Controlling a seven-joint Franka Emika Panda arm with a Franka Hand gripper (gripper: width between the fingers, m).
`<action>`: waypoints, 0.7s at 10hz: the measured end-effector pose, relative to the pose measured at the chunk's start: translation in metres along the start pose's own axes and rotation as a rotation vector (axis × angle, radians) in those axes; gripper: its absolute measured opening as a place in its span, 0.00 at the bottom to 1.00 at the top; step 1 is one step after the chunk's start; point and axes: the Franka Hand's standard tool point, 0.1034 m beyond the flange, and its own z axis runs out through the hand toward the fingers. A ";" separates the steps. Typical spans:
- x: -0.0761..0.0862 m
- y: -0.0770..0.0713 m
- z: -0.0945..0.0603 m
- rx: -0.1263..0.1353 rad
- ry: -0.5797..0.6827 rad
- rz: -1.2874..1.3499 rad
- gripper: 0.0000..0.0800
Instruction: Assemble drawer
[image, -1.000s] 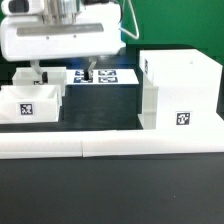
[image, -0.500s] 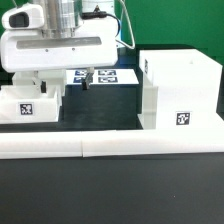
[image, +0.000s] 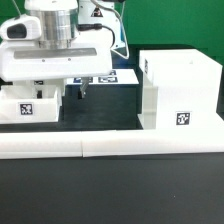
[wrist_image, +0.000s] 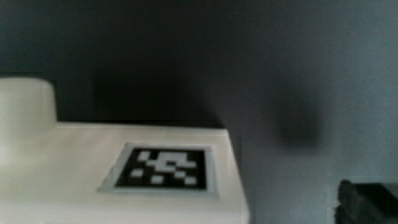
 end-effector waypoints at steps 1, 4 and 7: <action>0.001 0.000 0.002 -0.005 0.006 -0.002 0.81; 0.003 -0.002 0.003 -0.010 0.016 -0.007 0.81; 0.003 -0.002 0.003 -0.010 0.016 -0.006 0.51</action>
Offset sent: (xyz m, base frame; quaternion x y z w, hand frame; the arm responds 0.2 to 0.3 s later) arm 0.0022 0.0085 -0.0102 -0.0078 0.0168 0.0234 0.9996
